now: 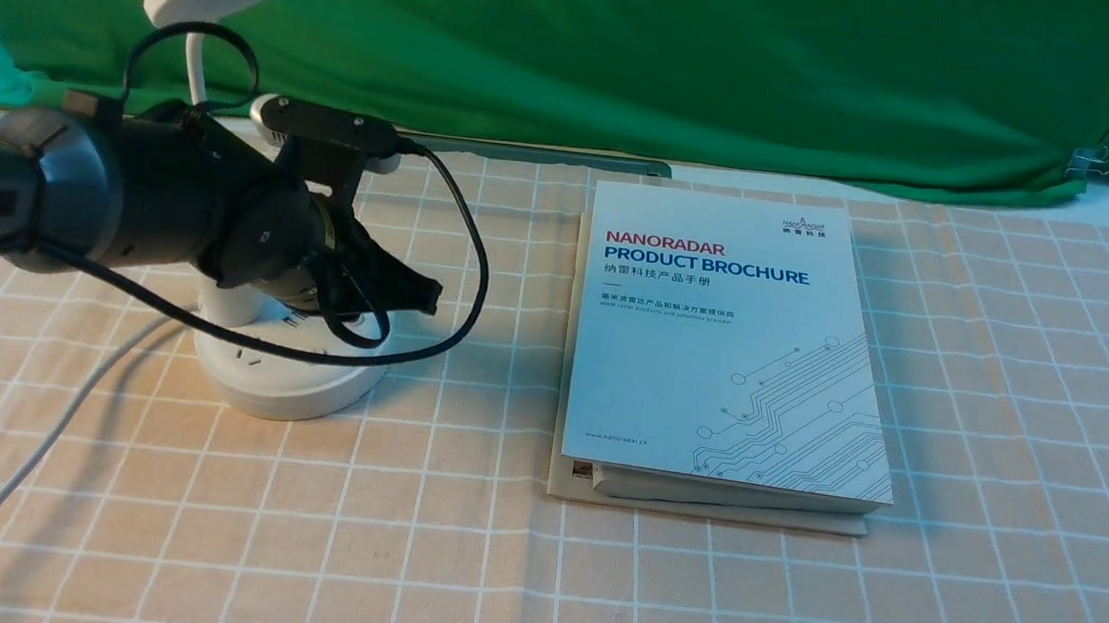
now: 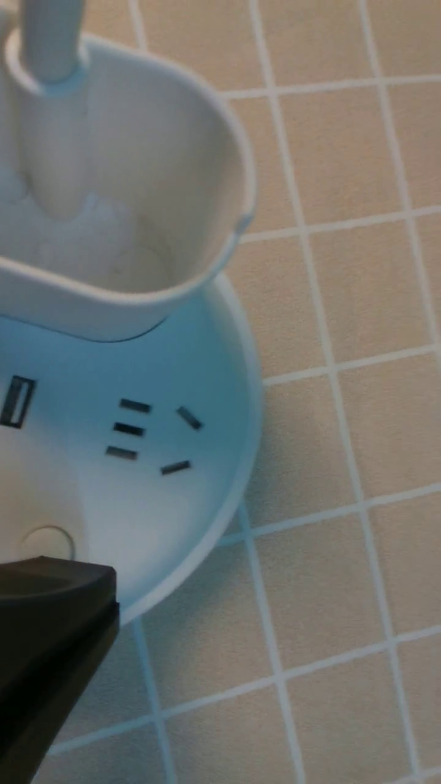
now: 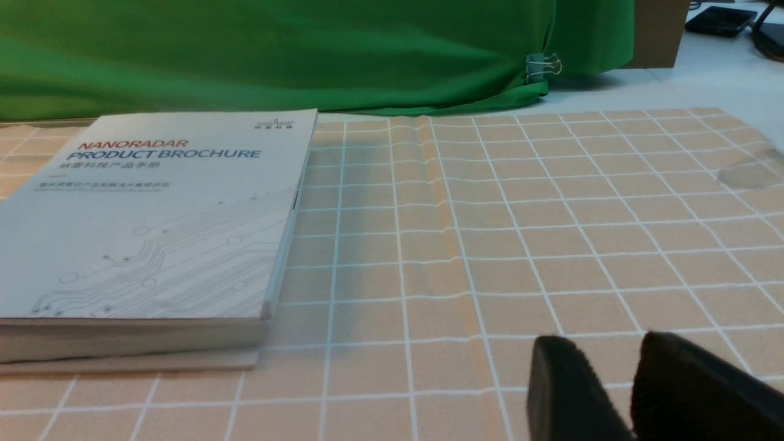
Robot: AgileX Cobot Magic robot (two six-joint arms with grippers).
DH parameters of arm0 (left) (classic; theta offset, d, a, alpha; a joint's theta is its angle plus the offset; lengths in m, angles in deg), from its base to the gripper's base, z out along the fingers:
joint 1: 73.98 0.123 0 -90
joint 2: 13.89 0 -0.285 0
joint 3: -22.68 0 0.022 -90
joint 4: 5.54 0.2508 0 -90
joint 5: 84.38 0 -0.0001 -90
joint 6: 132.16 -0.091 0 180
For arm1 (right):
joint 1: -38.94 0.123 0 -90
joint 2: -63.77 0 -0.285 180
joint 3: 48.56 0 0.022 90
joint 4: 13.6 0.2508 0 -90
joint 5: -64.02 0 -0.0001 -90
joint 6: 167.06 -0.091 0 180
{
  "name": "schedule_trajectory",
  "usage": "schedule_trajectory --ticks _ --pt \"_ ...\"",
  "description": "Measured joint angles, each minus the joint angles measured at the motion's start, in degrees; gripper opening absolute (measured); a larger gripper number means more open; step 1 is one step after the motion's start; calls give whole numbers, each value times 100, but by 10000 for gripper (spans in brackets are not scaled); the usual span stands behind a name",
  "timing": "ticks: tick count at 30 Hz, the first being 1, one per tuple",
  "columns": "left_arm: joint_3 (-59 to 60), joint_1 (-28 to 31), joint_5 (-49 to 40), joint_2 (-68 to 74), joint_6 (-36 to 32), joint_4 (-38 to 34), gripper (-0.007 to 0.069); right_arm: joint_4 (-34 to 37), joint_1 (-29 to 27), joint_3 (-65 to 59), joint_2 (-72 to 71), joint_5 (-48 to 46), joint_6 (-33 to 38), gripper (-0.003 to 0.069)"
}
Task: Turn on the table lamp on the light coffee tablecloth with your hand.
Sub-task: 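Press the power button on the lamp base to turn the lamp on with the left gripper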
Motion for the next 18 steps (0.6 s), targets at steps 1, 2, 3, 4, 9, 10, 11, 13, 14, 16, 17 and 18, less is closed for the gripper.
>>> schedule_trajectory --ticks 1,2,3,4,9,10,11,13,14,16,17,18 --pt "0 49 69 0 40 -6 0 0 0 0 0 0 0 238" --pt "0 101 86 0 46 -41 0 0 0 0 0 0 0 238" --pt "0 150 86 0 49 -93 0 0 0 0 0 0 0 238" --pt "0 186 86 0 49 -139 0 0 0 0 0 0 0 238" --pt "0 249 73 0 20 -306 0 0 0 0 0 0 0 238" --pt "0 253 73 0 4 -334 0 0 0 0 0 0 0 238" --pt "0 253 73 0 -8 -360 0 0 0 0 0 0 0 238" --pt "0 253 73 0 -26 -477 0 0 0 0 0 0 0 238" --pt "0 253 73 0 -42 -533 0 0 0 0 0 0 0 238" --pt "0 253 73 6 -146 -751 0 0 0 0 0 0 0 238" --pt "0 253 73 11 -259 -895 0 0 0 0 0 0 0 238" --pt "0 253 73 18 -351 -1016 0 0 0 0 0 0 0 238"
